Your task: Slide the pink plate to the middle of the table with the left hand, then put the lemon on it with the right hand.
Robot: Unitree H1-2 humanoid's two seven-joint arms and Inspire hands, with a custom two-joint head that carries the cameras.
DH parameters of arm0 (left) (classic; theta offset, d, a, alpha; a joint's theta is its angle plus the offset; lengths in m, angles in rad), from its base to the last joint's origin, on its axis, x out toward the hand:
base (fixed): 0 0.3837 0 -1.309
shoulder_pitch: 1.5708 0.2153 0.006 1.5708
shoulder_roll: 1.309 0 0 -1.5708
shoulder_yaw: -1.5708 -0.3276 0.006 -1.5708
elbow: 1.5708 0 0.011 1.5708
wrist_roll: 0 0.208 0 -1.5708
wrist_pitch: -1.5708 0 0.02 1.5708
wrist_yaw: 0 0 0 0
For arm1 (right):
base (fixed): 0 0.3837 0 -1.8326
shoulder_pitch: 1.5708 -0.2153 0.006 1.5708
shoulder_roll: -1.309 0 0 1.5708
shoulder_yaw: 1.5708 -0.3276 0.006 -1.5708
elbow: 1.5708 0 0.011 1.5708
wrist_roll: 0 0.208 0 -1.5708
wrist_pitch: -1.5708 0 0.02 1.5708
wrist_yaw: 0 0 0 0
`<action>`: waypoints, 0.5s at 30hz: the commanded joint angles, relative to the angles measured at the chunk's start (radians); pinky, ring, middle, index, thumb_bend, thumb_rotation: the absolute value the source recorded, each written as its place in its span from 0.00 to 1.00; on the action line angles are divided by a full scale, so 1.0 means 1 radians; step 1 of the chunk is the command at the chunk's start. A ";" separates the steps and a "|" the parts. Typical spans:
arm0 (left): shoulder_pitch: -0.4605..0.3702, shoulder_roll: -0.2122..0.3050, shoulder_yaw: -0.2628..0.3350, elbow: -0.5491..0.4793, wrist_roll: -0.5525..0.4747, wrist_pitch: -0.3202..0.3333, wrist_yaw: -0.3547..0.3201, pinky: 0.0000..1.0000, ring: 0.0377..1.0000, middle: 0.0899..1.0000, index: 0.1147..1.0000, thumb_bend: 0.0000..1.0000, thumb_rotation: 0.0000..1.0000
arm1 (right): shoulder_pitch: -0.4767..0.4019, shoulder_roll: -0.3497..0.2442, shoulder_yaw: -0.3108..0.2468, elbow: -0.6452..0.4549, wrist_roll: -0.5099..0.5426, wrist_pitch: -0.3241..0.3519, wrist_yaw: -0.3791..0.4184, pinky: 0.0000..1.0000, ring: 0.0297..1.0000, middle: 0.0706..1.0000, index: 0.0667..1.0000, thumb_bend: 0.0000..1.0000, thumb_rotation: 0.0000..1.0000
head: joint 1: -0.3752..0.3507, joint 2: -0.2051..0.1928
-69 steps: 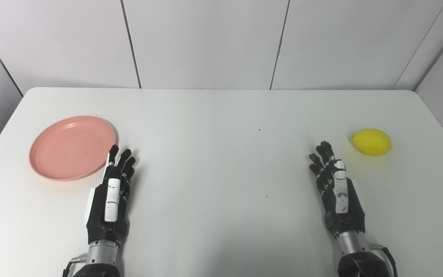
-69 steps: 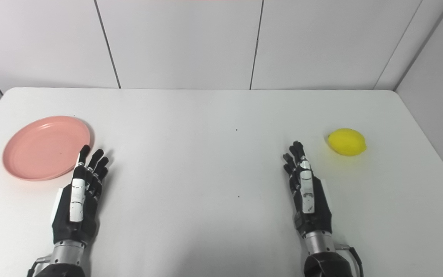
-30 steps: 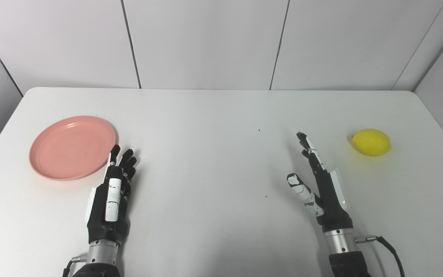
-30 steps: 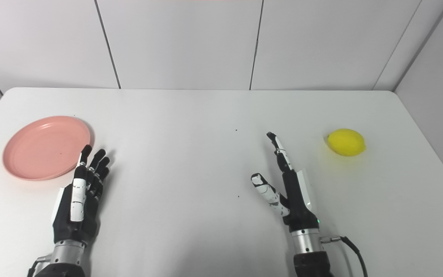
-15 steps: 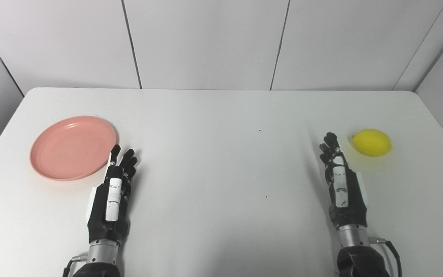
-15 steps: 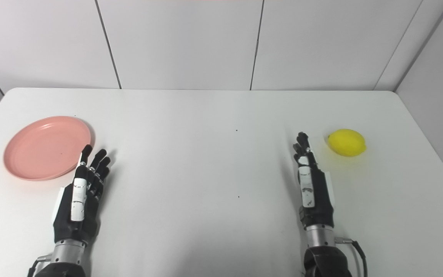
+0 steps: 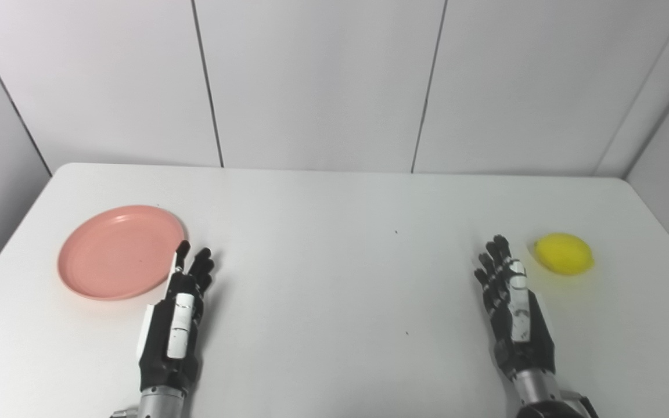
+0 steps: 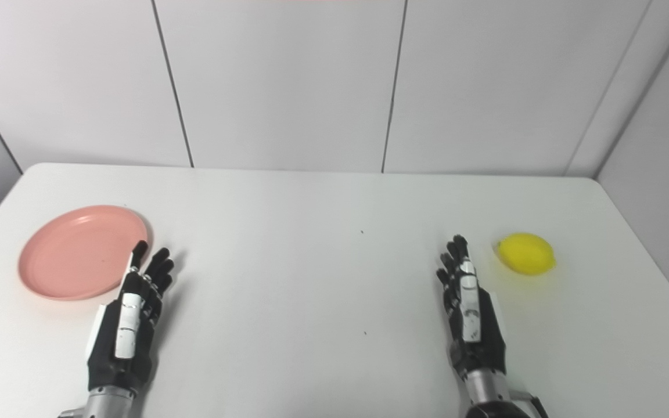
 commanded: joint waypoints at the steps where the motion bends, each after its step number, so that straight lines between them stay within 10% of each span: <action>1: 0.042 -0.013 -0.010 0.105 0.010 -0.039 0.008 0.97 0.94 0.93 0.98 0.70 0.83 | 0.036 -0.003 -0.010 0.079 0.015 -0.038 0.028 1.00 1.00 1.00 0.99 0.75 1.00 | 0.005 -0.002; 15: 0.035 -0.044 -0.043 0.180 0.052 -0.123 0.047 0.93 0.92 0.91 0.97 0.62 0.83 | 0.028 -0.027 -0.041 0.129 0.049 -0.054 0.070 1.00 1.00 1.00 1.00 0.78 1.00 | 0.085 -0.086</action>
